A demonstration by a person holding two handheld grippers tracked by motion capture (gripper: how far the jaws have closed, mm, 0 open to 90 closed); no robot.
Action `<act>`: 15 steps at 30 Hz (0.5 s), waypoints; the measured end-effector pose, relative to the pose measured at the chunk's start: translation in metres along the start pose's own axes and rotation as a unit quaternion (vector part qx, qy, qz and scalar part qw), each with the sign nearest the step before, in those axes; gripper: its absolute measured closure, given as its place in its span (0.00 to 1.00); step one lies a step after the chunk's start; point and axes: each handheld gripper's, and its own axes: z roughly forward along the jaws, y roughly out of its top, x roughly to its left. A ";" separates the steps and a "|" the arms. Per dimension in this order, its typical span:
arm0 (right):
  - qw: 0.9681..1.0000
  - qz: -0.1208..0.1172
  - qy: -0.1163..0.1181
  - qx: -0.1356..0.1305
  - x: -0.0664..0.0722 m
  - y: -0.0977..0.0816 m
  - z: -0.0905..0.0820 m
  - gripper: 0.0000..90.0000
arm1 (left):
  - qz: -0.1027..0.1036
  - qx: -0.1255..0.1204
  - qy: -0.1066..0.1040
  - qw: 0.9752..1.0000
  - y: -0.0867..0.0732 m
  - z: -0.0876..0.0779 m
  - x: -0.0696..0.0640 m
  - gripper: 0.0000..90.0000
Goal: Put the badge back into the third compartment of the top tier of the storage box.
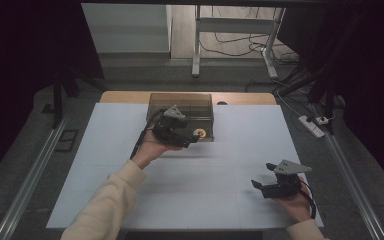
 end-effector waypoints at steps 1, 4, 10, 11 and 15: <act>1.000 -0.001 0.000 0.000 0.000 0.000 0.000 0.15 | 0.001 -0.002 0.001 1.000 -0.002 -0.002 -0.001 0.30; 1.000 0.000 0.001 0.001 0.000 0.000 0.000 0.15 | 0.003 -0.005 0.004 1.000 -0.009 -0.009 -0.003 0.30; 1.000 0.000 -0.002 0.001 0.000 0.000 0.000 0.15 | 0.009 0.000 0.022 1.000 -0.026 -0.018 -0.006 0.30; 1.000 0.000 -0.001 0.000 0.000 0.000 0.000 0.15 | 0.008 0.000 0.023 1.000 -0.029 -0.020 -0.006 0.30; 1.000 -0.001 -0.002 -0.002 0.000 0.000 0.000 0.15 | 0.002 -0.003 0.025 1.000 -0.042 -0.026 -0.006 0.30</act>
